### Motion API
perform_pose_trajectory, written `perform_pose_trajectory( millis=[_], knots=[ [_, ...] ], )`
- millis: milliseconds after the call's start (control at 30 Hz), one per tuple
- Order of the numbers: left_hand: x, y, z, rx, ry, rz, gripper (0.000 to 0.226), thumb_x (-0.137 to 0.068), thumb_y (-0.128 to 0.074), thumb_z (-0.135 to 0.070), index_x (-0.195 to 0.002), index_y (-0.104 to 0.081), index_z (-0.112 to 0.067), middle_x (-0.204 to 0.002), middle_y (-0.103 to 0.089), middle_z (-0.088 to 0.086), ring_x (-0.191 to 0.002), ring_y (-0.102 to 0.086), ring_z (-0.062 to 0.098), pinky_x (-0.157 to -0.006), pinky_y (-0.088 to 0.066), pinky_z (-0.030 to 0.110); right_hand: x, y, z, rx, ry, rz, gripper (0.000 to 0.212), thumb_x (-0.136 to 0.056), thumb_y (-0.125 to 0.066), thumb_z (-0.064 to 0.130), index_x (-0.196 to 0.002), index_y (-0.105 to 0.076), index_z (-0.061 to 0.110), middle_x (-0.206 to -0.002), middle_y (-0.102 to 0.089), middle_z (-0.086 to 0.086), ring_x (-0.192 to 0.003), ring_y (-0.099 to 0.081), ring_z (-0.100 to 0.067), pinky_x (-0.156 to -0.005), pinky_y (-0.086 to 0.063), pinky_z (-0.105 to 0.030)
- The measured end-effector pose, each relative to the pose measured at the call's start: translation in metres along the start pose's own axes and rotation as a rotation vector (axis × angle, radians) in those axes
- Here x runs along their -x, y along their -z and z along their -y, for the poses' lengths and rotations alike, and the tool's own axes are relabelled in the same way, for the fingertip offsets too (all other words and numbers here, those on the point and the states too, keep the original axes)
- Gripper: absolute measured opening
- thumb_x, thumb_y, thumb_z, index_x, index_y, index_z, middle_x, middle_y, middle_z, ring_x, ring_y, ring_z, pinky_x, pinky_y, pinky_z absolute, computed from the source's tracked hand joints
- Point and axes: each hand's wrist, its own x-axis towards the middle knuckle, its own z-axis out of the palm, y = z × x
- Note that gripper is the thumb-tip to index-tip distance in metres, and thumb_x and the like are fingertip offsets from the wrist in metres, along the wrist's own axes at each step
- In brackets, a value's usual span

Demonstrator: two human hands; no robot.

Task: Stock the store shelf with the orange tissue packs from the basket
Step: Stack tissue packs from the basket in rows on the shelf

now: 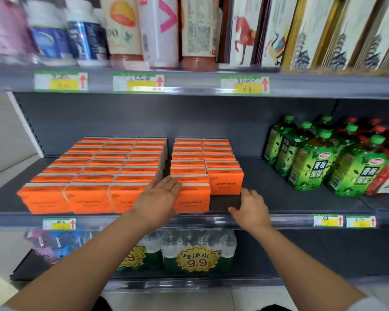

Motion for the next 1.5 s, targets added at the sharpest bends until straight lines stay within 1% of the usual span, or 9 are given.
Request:
perform_pose_trajectory(
  millis=[133, 267, 500, 733, 900, 1067, 1233, 1367, 1500],
  knots=[
    [0.034, 0.004, 0.007, 0.017, 0.022, -0.03, 0.071, -0.095, -0.052, -0.037, -0.151, -0.014, -0.015, -0.159, -0.017, 0.004, -0.146, -0.015, 0.021, -0.116, -0.02, 0.036, 0.039, -0.003, 0.014, 0.101, 0.079, 0.052, 0.056, -0.087, -0.063, 0.038, -0.135, -0.043, 0.016, -0.129, -0.05, -0.007, -0.12, -0.046, -0.026, -0.094, -0.046, -0.038],
    [0.076, -0.002, 0.026, 0.026, 0.087, -0.008, 0.062, -0.093, -0.054, -0.03, -0.146, -0.028, -0.015, -0.147, -0.038, 0.005, -0.135, -0.034, 0.023, -0.105, -0.038, 0.035, 0.074, -0.013, 0.04, 0.15, 0.175, 0.13, 0.054, -0.089, -0.061, 0.035, -0.136, -0.043, 0.016, -0.129, -0.051, -0.006, -0.122, -0.045, -0.025, -0.094, -0.045, -0.035],
    [0.165, -0.034, 0.085, 0.036, 0.276, 0.068, 0.058, -0.092, -0.056, -0.034, -0.142, -0.033, -0.017, -0.14, -0.044, 0.003, -0.127, -0.043, 0.024, -0.095, -0.047, 0.039, 0.122, -0.052, 0.115, 0.148, 0.345, 0.285, 0.061, -0.09, -0.06, 0.033, -0.143, -0.035, 0.017, -0.141, -0.043, -0.007, -0.131, -0.038, -0.025, -0.102, -0.041, -0.036],
    [0.245, -0.078, 0.141, 0.075, 0.47, 0.169, 0.048, -0.09, -0.053, -0.036, -0.134, -0.041, -0.022, -0.132, -0.049, 0.0, -0.122, -0.048, 0.023, -0.092, -0.046, 0.037, 0.148, -0.09, 0.207, 0.134, 0.537, 0.332, 0.046, -0.088, -0.061, 0.031, -0.13, -0.05, 0.018, -0.133, -0.047, -0.006, -0.127, -0.043, -0.025, -0.1, -0.043, -0.037],
    [0.289, -0.117, 0.175, 0.13, 0.583, 0.234, 0.053, -0.092, -0.053, -0.041, -0.14, -0.035, -0.026, -0.138, -0.045, -0.004, -0.128, -0.043, 0.019, -0.094, -0.044, 0.033, 0.161, -0.119, 0.265, 0.137, 0.646, 0.364, 0.048, -0.089, -0.06, 0.031, -0.134, -0.05, 0.019, -0.136, -0.047, -0.006, -0.13, -0.04, -0.025, -0.102, -0.04, -0.034],
    [0.325, -0.166, 0.201, 0.189, 0.686, 0.371, 0.05, -0.091, -0.054, -0.043, -0.135, -0.04, -0.024, -0.131, -0.049, -0.003, -0.124, -0.046, 0.019, -0.092, -0.048, 0.038, 0.177, -0.159, 0.312, 0.198, 0.77, 0.434, 0.043, -0.089, -0.06, 0.036, -0.127, -0.052, 0.018, -0.129, -0.049, -0.007, -0.124, -0.043, -0.027, -0.099, -0.041, -0.038],
    [0.351, -0.221, 0.215, 0.314, 0.752, 0.432, 0.053, -0.091, -0.054, -0.04, -0.139, -0.037, -0.029, -0.136, -0.046, -0.003, -0.13, -0.042, 0.019, -0.097, -0.045, 0.036, 0.188, -0.201, 0.34, 0.22, 0.845, 0.513, 0.041, -0.09, -0.06, 0.032, -0.126, -0.052, 0.015, -0.126, -0.049, -0.009, -0.121, -0.043, -0.029, -0.093, -0.044, -0.039],
    [0.363, -0.265, 0.217, 0.37, 0.771, 0.501, 0.043, -0.089, -0.055, -0.041, -0.13, -0.046, -0.03, -0.133, -0.05, -0.004, -0.129, -0.044, 0.02, -0.097, -0.046, 0.036, 0.191, -0.232, 0.355, 0.265, 0.908, 0.575, 0.041, -0.09, -0.061, 0.028, -0.127, -0.051, 0.014, -0.124, -0.049, -0.01, -0.119, -0.044, -0.03, -0.09, -0.044, -0.04],
    [0.363, -0.31, 0.215, 0.413, 0.8, 0.579, 0.047, -0.091, -0.054, -0.044, -0.133, -0.042, -0.027, -0.135, -0.047, -0.003, -0.129, -0.044, 0.019, -0.099, -0.044, 0.036, 0.191, -0.261, 0.361, 0.301, 0.937, 0.64, 0.037, -0.091, -0.06, 0.025, -0.125, -0.052, 0.016, -0.121, -0.05, -0.008, -0.116, -0.045, -0.028, -0.088, -0.044, -0.04]
  ],
)
